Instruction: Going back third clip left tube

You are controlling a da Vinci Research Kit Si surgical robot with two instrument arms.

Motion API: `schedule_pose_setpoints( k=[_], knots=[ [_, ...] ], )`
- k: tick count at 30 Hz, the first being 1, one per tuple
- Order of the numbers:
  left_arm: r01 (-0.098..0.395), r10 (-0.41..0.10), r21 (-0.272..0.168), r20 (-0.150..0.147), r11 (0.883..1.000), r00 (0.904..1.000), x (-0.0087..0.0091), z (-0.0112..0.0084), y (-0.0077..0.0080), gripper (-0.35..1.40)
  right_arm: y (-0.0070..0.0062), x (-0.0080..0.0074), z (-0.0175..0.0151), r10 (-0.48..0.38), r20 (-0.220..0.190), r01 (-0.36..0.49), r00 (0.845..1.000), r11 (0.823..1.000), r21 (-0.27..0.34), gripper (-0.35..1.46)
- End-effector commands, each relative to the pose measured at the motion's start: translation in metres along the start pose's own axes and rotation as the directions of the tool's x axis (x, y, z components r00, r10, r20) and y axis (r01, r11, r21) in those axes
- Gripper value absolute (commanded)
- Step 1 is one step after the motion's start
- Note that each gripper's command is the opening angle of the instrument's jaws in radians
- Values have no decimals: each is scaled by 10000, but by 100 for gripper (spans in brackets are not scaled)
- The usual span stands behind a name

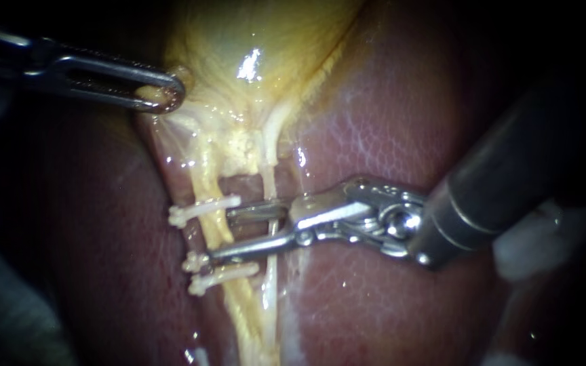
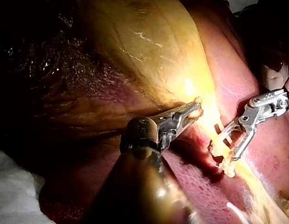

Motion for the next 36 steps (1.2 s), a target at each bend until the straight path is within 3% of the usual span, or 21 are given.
schedule_pose_setpoints(
  k=[1,5,8,13,19,26,31,36],
  knots=[
    [-1,1,-1,0,10000,10000,0,0,0,-35,-4,1,-4,-318,144,319,9994,9995,-88,50],
    [-3,3,1,-1,10000,10000,0,0,0,-35,-18,7,-26,-1526,522,1546,9869,9872,-385,50],
    [-6,6,3,-3,10000,10000,-1,1,-1,-35,-28,13,-44,-2244,557,2275,9729,9722,-560,50],
    [-8,8,3,-3,10000,10000,-1,1,-1,-35,-44,18,-78,-3380,774,3434,9380,9364,-722,50],
    [-13,13,13,-10,10000,10000,-1,3,-2,-35,-59,28,-115,-4452,1414,4577,8842,8861,-722,50],
    [-15,15,60,-45,10000,10000,-2,7,-2,-35,-66,45,-148,-4730,1453,4861,8690,8710,-712,50],
    [40,-39,123,-92,9999,10000,-5,17,-2,-35,-66,45,-159,-4718,1514,4863,8686,8703,-778,50],
    [-24,29,281,-167,9996,9999,-9,40,-2,-35,-66,44,-161,-4716,1597,4869,8672,8703,-740,50]
  ],
)
